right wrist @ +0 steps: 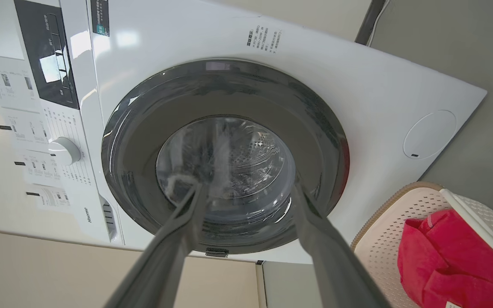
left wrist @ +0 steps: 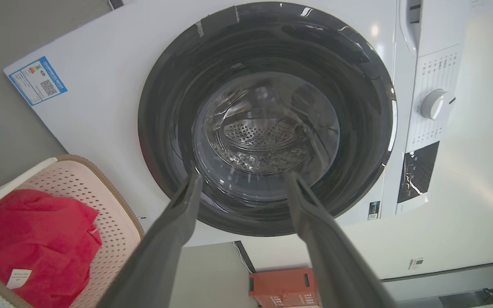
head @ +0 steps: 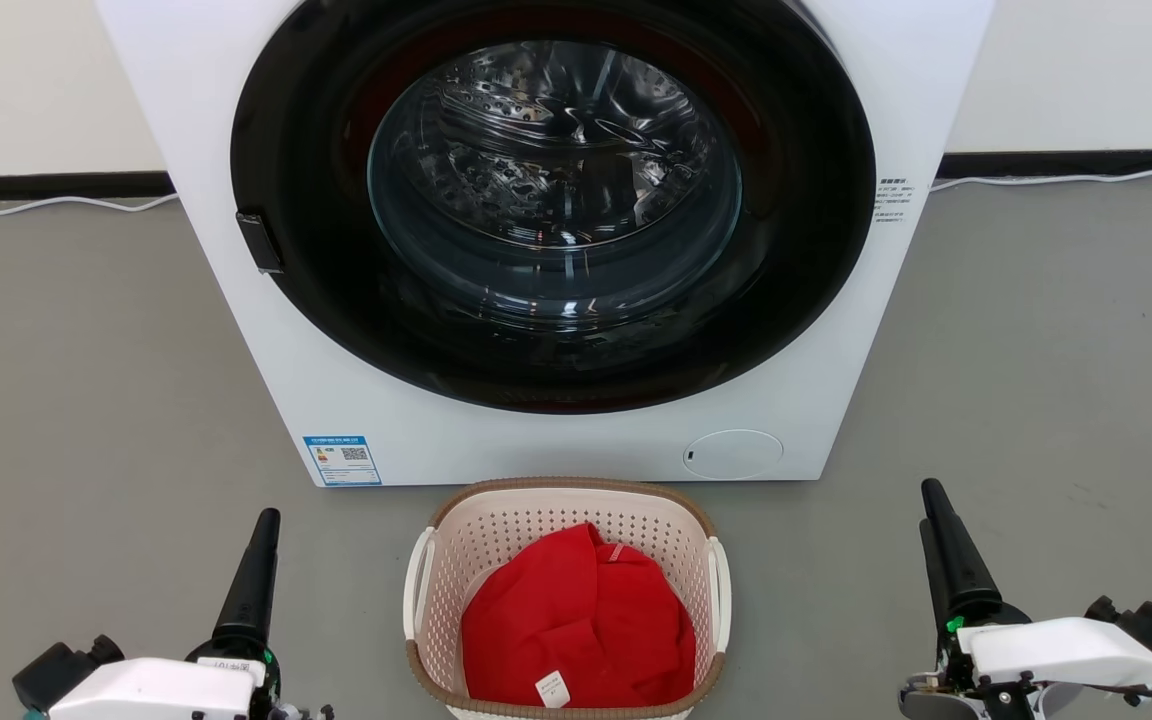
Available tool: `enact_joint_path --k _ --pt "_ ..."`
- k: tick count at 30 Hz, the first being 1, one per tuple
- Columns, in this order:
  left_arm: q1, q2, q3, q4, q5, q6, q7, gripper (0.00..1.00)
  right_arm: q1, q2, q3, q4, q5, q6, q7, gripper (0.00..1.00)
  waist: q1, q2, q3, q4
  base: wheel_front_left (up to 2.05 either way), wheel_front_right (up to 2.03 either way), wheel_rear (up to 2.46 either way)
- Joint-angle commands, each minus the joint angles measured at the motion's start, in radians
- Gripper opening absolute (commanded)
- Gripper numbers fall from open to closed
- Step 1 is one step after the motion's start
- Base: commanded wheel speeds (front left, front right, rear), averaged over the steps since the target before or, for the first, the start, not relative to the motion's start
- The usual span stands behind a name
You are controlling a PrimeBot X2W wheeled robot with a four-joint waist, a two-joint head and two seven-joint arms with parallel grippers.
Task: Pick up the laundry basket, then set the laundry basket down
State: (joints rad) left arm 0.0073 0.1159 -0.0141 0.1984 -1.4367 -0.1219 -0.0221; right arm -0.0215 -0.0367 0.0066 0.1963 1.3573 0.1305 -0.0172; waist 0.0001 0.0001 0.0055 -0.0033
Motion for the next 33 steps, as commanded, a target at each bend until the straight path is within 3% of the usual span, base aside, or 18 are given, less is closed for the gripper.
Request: enact_joint_path --k 1,33 --pt "-0.039 0.022 0.009 -0.036 0.036 -0.004 -0.012 1.00 -0.039 -0.008 0.017 -0.042 -0.042 0.000 -0.019 1.00 -0.0001 -0.0001 0.000 0.000 0.00 0.00 0.00" --pt "-0.038 0.057 -0.016 -0.069 0.492 -0.006 -0.103 1.00 -0.056 -0.010 0.083 -0.052 -0.469 0.000 -0.109 1.00 -0.0001 -0.0001 -0.004 -0.001 0.00 0.00 0.00"
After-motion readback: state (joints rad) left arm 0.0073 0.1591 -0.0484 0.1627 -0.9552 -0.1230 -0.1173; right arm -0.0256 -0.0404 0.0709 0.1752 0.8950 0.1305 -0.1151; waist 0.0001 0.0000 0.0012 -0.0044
